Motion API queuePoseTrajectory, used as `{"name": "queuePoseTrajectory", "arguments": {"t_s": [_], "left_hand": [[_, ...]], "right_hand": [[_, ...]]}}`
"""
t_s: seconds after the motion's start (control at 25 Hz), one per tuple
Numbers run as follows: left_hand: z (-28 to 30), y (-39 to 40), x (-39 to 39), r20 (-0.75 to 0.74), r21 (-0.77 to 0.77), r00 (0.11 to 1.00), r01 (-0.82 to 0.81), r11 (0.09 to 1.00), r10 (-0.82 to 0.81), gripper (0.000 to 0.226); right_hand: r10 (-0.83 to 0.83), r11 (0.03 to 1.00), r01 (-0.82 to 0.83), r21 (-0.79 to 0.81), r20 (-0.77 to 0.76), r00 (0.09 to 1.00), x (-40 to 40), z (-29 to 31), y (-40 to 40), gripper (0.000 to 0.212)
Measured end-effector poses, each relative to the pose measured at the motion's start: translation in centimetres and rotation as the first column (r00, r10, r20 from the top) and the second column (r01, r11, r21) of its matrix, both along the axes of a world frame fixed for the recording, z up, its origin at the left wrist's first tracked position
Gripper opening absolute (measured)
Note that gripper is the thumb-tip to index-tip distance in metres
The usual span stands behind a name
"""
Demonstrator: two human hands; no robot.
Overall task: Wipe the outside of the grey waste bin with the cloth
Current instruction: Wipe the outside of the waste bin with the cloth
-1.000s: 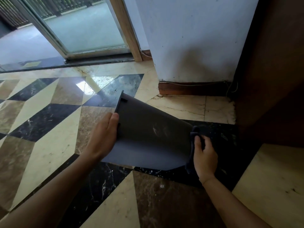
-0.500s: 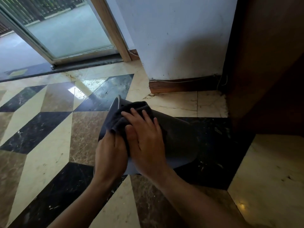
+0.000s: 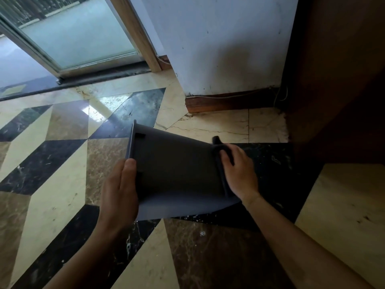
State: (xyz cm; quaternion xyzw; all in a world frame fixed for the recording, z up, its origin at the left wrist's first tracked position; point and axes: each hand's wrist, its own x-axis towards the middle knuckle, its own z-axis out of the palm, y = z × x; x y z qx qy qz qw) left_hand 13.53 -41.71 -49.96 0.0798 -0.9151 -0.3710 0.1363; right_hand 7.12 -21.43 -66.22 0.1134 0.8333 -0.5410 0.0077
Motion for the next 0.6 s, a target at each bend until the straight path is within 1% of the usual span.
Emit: {"name": "queuePoseTrajectory", "arguments": {"t_s": [0.04,0.08,0.12,0.16,0.2,0.24,0.28,0.32,0.4,0.44,0.48,0.56,0.6], "left_hand": [[0.1,0.1,-0.3,-0.002,-0.017,1.000,0.008,1.000,-0.008,0.039],[0.2,0.2,-0.5,-0.004,-0.042,1.000,0.021,0.999,-0.021,0.039],[0.3,0.3,-0.7,-0.002,-0.064,0.999,0.037,0.997,-0.037,0.039],[0.2,0.4,-0.8,-0.001,-0.074,0.999,0.053,0.996,-0.053,0.039],[0.2,0.8,-0.8,0.003,-0.069,0.997,0.072,0.995,-0.072,0.038],[0.1,1.3,-0.8,0.010,-0.057,0.996,0.093,0.994,-0.093,0.038],[0.1,1.8,-0.7,0.018,-0.049,0.993,0.119,0.992,-0.118,0.040],[0.1,2.4,-0.6,0.024,-0.053,0.989,0.146,0.988,-0.145,0.044],[0.0,3.0,-0.1,0.018,-0.065,0.984,0.177,0.982,-0.176,0.048],[0.0,2.9,-0.1,0.010,-0.053,0.985,0.174,0.983,-0.174,0.049],[0.0,2.5,-0.1,0.003,-0.034,0.986,0.165,0.986,-0.165,0.049],[0.0,1.7,-0.3,0.000,-0.023,0.989,0.149,0.989,-0.149,0.047],[0.1,1.4,-0.5,0.003,-0.032,0.988,0.156,0.987,-0.156,0.047]], "right_hand": [[-0.061,0.993,0.064,-0.096,0.034,0.998,0.3,-0.4,0.6,0.042],[-0.116,0.981,0.124,-0.147,0.063,0.991,0.7,-0.6,0.9,0.039],[-0.168,0.975,0.176,-0.138,0.071,0.983,1.4,-0.3,0.9,0.038],[-0.205,0.973,0.208,-0.104,0.033,0.978,2.4,0.4,0.3,0.037],[-0.217,0.973,0.211,-0.091,-0.057,0.975,3.5,1.6,-0.8,0.036],[-0.190,0.979,0.171,-0.115,-0.179,0.965,4.7,3.2,-2.5,0.035],[-0.133,0.984,0.089,-0.155,-0.305,0.943,5.6,5.0,-4.4,0.034],[-0.072,0.979,-0.011,-0.203,-0.397,0.915,6.1,6.9,-6.1,0.035],[0.014,0.943,-0.171,-0.285,-0.480,0.877,5.3,9.9,-8.0,0.039],[0.062,0.935,-0.221,-0.276,-0.486,0.872,4.5,11.0,-8.0,0.042],[0.132,0.947,-0.250,-0.200,-0.468,0.874,3.7,11.5,-7.8,0.045],[0.254,0.963,-0.268,0.027,-0.424,0.869,2.9,11.1,-7.4,0.050],[0.282,0.959,-0.267,0.097,-0.425,0.860,3.0,10.6,-7.4,0.052]]}}
